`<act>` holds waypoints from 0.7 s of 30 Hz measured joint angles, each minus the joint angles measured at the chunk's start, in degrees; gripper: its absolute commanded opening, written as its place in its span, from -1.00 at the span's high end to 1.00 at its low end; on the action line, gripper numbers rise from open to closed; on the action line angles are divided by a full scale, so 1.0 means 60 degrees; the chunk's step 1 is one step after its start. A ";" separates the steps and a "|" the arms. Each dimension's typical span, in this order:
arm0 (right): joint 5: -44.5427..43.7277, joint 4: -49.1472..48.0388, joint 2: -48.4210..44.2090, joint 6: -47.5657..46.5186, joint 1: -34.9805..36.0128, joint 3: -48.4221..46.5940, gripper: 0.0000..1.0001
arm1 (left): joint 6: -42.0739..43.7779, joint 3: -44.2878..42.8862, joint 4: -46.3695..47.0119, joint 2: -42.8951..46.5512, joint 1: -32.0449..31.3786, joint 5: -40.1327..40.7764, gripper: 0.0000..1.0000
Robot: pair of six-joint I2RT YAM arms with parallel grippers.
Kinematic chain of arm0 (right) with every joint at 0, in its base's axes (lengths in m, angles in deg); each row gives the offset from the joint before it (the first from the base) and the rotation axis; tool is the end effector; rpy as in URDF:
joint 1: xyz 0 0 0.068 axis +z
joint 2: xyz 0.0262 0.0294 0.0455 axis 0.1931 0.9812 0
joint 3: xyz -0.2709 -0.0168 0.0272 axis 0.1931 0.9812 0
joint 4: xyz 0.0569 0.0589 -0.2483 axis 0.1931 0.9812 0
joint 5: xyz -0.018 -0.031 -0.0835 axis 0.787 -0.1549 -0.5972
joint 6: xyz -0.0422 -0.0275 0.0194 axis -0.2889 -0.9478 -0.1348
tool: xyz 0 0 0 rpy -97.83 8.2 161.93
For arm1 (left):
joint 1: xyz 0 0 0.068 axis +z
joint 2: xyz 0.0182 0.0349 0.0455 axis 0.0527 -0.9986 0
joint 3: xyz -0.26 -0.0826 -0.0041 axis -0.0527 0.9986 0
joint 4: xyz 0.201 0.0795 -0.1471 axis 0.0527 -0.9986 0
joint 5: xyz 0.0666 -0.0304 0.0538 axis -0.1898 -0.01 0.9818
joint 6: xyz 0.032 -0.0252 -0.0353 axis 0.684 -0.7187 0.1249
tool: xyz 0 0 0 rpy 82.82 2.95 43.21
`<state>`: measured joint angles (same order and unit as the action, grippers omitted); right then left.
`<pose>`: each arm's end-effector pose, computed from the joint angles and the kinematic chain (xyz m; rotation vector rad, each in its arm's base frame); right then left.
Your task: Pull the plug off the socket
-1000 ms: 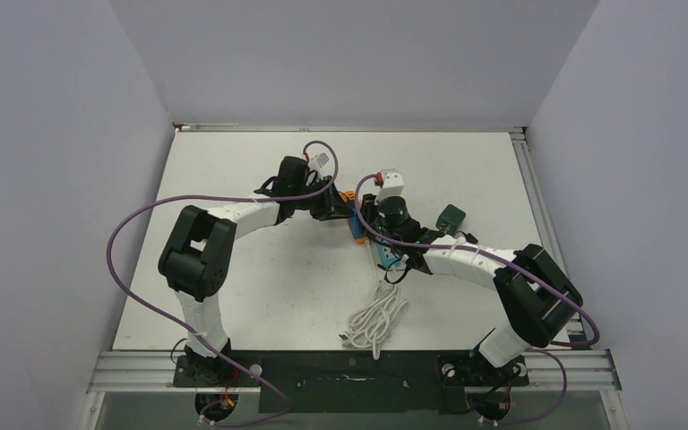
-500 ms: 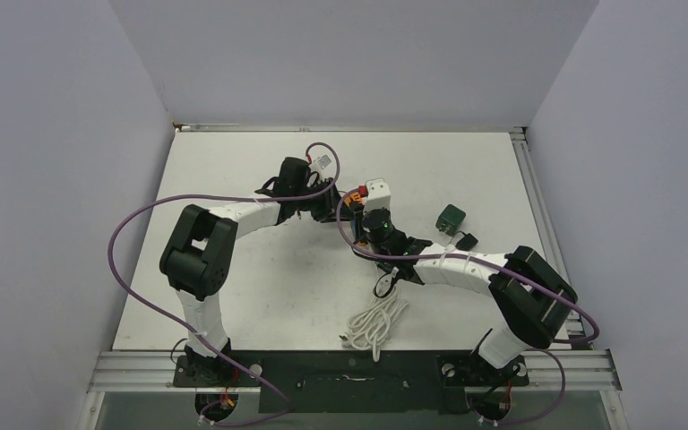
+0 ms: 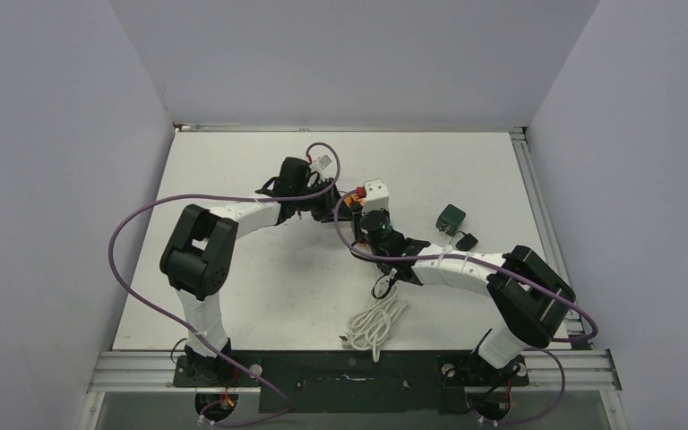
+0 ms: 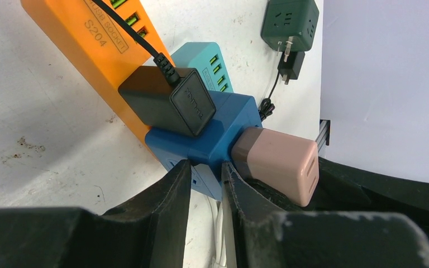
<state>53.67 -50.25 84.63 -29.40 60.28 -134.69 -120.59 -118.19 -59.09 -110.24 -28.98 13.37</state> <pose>0.2320 0.2439 0.2051 -0.2850 1.9678 0.2639 0.3590 -0.1978 0.1789 0.0221 2.4695 -1.2828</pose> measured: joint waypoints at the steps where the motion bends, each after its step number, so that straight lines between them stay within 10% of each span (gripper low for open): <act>1: 0.0091 -0.0007 0.0000 0.0062 -0.0106 0.0000 0.89 | 0.0000 0.0000 0.0007 -0.0004 0.0000 0.0004 0.58; 21: 0.2663 -0.0310 -0.0452 0.1202 -0.1439 0.0441 0.89 | -0.0004 -0.0091 0.0076 -0.0047 -0.0080 0.0131 0.62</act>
<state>69.65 -52.10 81.92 -22.18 51.65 -132.05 -120.61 -118.74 -58.63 -110.53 -29.46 14.15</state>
